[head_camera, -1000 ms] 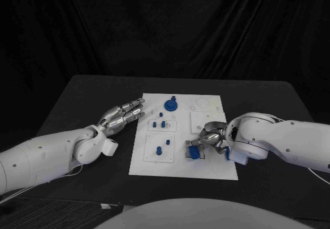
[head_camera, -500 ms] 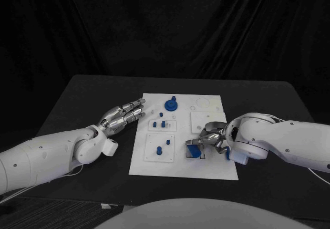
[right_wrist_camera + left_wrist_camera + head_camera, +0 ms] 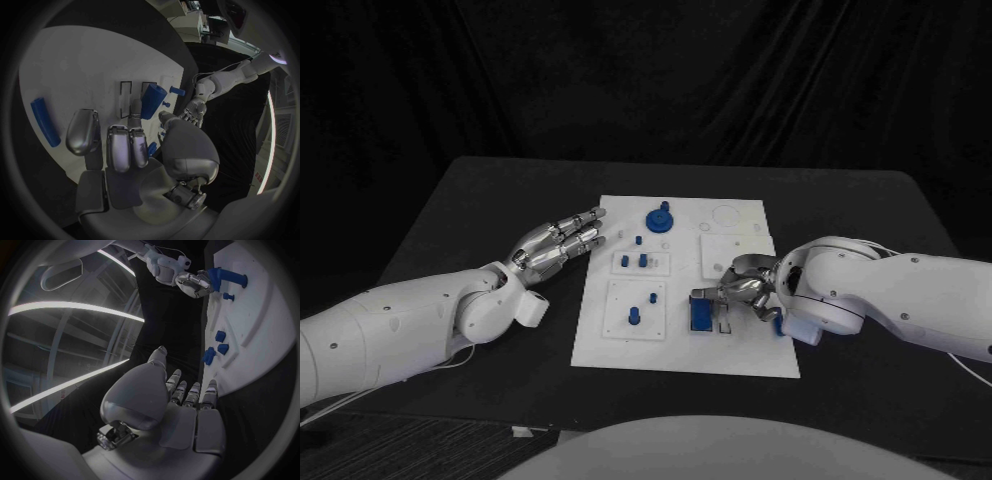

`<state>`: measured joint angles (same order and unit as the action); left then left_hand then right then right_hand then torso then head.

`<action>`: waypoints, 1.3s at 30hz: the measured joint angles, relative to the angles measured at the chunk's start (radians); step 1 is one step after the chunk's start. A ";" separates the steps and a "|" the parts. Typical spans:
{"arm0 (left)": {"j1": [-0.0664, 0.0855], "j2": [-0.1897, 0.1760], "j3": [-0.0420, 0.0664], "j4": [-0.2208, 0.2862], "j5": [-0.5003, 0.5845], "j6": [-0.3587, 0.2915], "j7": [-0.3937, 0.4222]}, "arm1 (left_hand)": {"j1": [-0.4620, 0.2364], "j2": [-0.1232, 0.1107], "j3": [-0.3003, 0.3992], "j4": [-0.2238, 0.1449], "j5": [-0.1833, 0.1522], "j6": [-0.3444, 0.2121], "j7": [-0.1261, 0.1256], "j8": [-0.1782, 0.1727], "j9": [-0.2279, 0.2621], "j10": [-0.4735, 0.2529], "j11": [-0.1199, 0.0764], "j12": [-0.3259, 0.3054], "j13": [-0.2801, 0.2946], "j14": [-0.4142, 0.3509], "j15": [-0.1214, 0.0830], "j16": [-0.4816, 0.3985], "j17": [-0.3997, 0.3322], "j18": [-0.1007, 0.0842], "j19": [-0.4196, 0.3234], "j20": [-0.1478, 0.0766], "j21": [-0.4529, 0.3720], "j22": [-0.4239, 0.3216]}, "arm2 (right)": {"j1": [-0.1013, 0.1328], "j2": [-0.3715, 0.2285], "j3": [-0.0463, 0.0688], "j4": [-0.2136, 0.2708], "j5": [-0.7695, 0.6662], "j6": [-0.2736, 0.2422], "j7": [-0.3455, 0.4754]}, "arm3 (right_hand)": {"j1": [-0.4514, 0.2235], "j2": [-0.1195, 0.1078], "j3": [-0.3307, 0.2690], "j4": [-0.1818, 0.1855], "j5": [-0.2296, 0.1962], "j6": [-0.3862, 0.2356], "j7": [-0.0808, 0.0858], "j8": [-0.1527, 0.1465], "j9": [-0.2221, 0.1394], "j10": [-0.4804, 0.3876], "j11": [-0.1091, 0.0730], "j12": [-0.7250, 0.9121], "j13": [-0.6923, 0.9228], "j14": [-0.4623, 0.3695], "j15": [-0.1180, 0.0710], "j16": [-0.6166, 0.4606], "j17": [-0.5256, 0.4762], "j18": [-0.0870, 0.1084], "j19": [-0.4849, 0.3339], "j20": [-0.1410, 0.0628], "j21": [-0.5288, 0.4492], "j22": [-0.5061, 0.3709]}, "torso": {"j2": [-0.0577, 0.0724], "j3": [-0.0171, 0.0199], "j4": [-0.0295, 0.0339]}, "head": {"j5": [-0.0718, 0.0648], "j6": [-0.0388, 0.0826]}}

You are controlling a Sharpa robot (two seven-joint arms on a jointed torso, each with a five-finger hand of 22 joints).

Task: Assemble the parts on the task board

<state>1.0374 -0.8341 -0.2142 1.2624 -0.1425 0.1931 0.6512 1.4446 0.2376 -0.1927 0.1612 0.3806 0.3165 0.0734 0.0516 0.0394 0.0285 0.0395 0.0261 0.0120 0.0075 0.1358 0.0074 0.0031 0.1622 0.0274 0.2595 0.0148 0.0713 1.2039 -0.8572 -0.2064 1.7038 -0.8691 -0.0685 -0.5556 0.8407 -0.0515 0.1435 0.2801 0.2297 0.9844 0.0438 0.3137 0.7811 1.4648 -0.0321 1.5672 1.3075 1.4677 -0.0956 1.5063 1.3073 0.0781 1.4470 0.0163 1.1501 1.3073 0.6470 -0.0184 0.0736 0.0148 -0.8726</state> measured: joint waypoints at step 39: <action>-0.002 0.000 0.000 -0.003 0.000 0.004 -0.003 | 0.000 0.000 0.000 0.000 0.000 0.000 0.000 0.004 0.000 0.000 0.000 0.000 0.000 -0.002 0.002 0.000 0.000 0.000 0.000 0.000 0.000 0.002 | 0.044 -0.161 -0.002 0.085 -0.283 0.010 0.022 | 0.251 0.037 -0.154 -0.126 0.040 -0.037 -0.013 0.096 0.038 0.002 -0.003 0.000 0.000 0.000 0.000 -0.008 0.000 -0.032 0.015 -0.007 0.228 0.001 | 0.000 0.0001 0.0002 | 0.005 0.000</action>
<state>1.0351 -0.8341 -0.2142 1.2592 -0.1425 0.1975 0.6478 1.4446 0.2376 -0.1927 0.1612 0.3806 0.3164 0.0734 0.0553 0.0394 0.0284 0.0393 0.0261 0.0120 0.0055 0.1377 0.0074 0.0031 0.1623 0.0273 0.2595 0.0148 0.0732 1.2476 -1.0179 -0.2079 1.7890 -1.1520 -0.0585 -0.5334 1.0913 -0.0146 -0.0108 0.1543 0.2694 0.9472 0.0311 0.4096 0.8194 1.4668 -0.0346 1.5672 1.3074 1.4678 -0.0956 1.4984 1.3073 0.0459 1.4617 0.0090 1.3779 1.3078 0.6468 -0.0183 0.0738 0.0195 -0.8726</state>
